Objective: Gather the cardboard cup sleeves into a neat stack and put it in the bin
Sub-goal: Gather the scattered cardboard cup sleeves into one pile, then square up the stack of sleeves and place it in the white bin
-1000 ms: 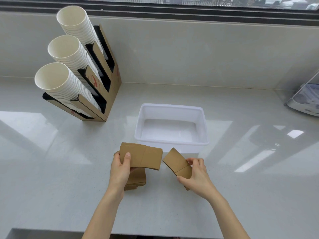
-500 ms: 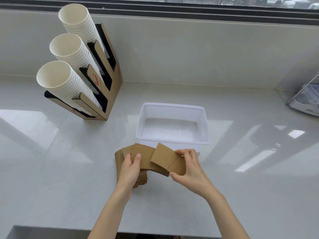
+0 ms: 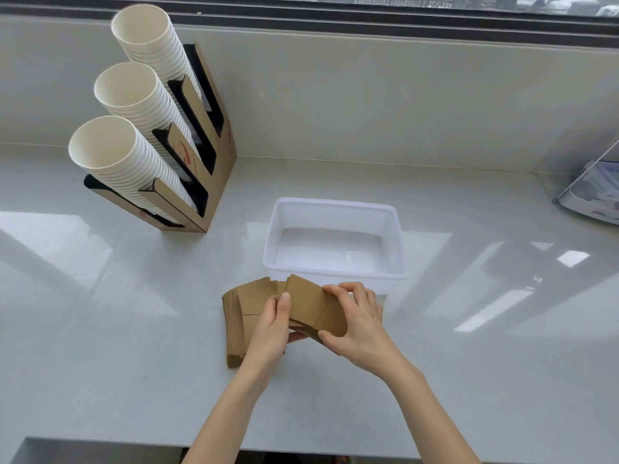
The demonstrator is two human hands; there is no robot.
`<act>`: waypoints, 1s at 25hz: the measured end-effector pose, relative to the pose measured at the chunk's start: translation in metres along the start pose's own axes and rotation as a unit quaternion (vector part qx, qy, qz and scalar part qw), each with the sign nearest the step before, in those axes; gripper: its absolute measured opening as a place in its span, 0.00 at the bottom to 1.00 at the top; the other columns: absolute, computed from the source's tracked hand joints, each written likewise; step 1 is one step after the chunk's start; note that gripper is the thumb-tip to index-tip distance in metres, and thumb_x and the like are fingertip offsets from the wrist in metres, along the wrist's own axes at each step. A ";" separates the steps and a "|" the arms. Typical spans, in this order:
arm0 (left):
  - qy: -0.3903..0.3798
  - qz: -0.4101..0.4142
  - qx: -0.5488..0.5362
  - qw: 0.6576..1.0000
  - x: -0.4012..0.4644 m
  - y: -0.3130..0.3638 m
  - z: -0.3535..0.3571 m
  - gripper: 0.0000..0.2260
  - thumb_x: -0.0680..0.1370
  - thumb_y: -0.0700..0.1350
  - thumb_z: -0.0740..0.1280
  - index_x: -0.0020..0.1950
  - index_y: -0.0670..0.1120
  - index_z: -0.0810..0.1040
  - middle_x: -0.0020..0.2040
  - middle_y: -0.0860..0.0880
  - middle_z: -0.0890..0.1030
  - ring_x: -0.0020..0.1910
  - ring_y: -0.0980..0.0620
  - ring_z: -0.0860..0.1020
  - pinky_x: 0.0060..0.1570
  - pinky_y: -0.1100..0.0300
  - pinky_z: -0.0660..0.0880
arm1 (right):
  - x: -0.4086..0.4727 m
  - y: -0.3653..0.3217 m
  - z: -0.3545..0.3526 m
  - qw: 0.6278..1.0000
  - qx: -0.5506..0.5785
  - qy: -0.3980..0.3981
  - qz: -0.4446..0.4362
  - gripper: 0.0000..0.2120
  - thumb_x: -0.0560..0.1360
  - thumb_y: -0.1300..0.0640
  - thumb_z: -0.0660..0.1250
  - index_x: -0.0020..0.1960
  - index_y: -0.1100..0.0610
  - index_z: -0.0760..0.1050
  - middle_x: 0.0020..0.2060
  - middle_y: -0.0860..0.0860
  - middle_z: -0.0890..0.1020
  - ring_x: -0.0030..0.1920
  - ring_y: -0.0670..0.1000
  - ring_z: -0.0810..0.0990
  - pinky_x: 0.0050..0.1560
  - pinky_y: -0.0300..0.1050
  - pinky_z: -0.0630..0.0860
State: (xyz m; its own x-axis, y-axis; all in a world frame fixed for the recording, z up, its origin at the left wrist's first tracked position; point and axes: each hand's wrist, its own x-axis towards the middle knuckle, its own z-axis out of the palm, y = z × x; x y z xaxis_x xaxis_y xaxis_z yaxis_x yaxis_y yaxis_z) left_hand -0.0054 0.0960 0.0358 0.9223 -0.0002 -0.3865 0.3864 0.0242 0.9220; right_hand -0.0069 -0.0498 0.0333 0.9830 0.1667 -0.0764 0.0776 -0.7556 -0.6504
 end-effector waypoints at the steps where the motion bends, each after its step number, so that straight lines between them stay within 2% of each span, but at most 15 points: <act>1: -0.004 0.010 0.003 1.000 0.000 -0.001 0.000 0.11 0.79 0.52 0.54 0.50 0.48 0.73 0.47 0.46 0.81 0.45 0.51 0.81 0.39 0.66 0.79 | 0.000 0.001 0.000 1.000 -0.001 0.000 -0.002 0.30 0.69 0.52 0.66 0.69 0.48 0.60 0.62 0.47 0.63 0.65 0.47 0.56 0.64 0.39 0.52; 6: -0.002 0.028 -0.001 1.000 0.003 -0.005 -0.003 0.08 0.79 0.47 0.57 0.54 0.48 0.73 0.50 0.48 0.80 0.48 0.52 0.81 0.37 0.66 0.80 | -0.002 0.002 -0.003 1.000 0.028 -0.008 0.001 0.30 0.69 0.52 0.68 0.68 0.45 0.61 0.59 0.42 0.61 0.62 0.43 0.57 0.71 0.44 0.55; 10: 0.013 0.029 -0.017 0.999 0.003 -0.007 0.000 0.11 0.79 0.46 0.56 0.58 0.44 0.72 0.51 0.48 0.80 0.51 0.50 0.80 0.33 0.71 0.77 | -0.006 0.004 -0.011 0.975 0.207 0.011 0.082 0.30 0.71 0.51 0.68 0.70 0.45 0.60 0.61 0.43 0.60 0.64 0.42 0.60 0.63 0.39 0.61; 13: 0.014 0.039 -0.017 0.999 0.005 -0.008 0.002 0.12 0.79 0.46 0.56 0.59 0.45 0.71 0.53 0.50 0.79 0.53 0.51 0.78 0.35 0.70 0.78 | -0.010 0.016 -0.017 0.939 0.299 0.052 0.163 0.25 0.75 0.53 0.63 0.69 0.47 0.60 0.61 0.48 0.67 0.63 0.46 0.68 0.59 0.39 0.64; 16: -0.008 0.048 -0.009 0.999 0.006 -0.011 0.007 0.12 0.79 0.47 0.56 0.60 0.46 0.71 0.54 0.51 0.79 0.55 0.53 0.78 0.42 0.68 0.80 | -0.016 0.029 -0.017 0.915 0.351 0.013 0.196 0.20 0.76 0.54 0.61 0.68 0.50 0.65 0.59 0.51 0.75 0.59 0.50 0.75 0.58 0.41 0.70; 19: -0.033 0.067 0.026 0.997 0.007 -0.015 0.014 0.12 0.79 0.47 0.57 0.61 0.47 0.71 0.54 0.53 0.79 0.56 0.57 0.77 0.53 0.67 0.76 | -0.019 0.038 -0.014 0.924 0.339 0.038 0.171 0.15 0.76 0.60 0.62 0.62 0.52 0.71 0.53 0.51 0.81 0.53 0.49 0.79 0.52 0.39 0.74; 22: -0.039 0.093 0.122 0.987 0.009 -0.022 0.021 0.07 0.78 0.43 0.58 0.54 0.49 0.72 0.49 0.58 0.78 0.51 0.61 0.75 0.45 0.80 0.70 | -0.025 0.046 -0.016 0.936 0.304 0.095 0.151 0.17 0.73 0.67 0.61 0.50 0.45 0.74 0.45 0.47 0.81 0.42 0.41 0.79 0.44 0.31 0.74; 25: -0.025 0.106 0.175 0.979 0.009 -0.035 0.031 0.09 0.77 0.39 0.59 0.56 0.47 0.72 0.49 0.54 0.77 0.50 0.56 0.75 0.43 0.75 0.68 | -0.033 0.054 -0.018 0.944 0.272 0.108 0.151 0.20 0.73 0.69 0.61 0.46 0.42 0.73 0.43 0.44 0.80 0.41 0.35 0.78 0.43 0.24 0.72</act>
State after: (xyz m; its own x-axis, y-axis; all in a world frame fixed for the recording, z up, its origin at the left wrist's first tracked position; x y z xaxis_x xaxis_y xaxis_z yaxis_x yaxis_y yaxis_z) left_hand -0.0103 0.0646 0.0008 0.9778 -0.0813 -0.1932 0.1587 -0.3152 0.9357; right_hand -0.0320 -0.1070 0.0143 0.9624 -0.1813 -0.2023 -0.2501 -0.3007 -0.9203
